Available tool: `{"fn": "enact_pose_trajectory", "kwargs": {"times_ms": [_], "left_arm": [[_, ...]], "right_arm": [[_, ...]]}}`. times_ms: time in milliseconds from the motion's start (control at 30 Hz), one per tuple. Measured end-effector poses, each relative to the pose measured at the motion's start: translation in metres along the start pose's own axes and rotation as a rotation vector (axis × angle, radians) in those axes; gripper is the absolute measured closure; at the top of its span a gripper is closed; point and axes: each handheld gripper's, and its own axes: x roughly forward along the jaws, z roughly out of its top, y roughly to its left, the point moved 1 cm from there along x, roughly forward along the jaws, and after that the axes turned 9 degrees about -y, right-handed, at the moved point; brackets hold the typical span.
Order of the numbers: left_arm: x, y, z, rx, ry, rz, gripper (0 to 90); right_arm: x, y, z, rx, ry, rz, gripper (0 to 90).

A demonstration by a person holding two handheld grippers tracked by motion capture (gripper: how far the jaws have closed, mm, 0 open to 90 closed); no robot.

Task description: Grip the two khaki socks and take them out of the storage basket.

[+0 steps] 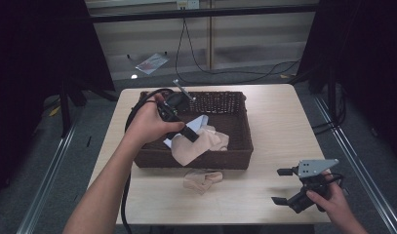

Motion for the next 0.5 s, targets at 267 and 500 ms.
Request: {"fn": "enact_pose_trajectory", "kwargs": {"times_ms": [267,500], "left_arm": [[0.009,-0.005,-0.008,0.022,-0.001,-0.022,87.1],[0.021,-0.013,-0.018,0.044,-0.005,-0.041,86.9]], "right_arm": [[0.000,0.000,0.000,0.000,0.000,0.000,1.6],[0.000,0.000,0.000,0.002,-0.001,0.001,1.6]]}}
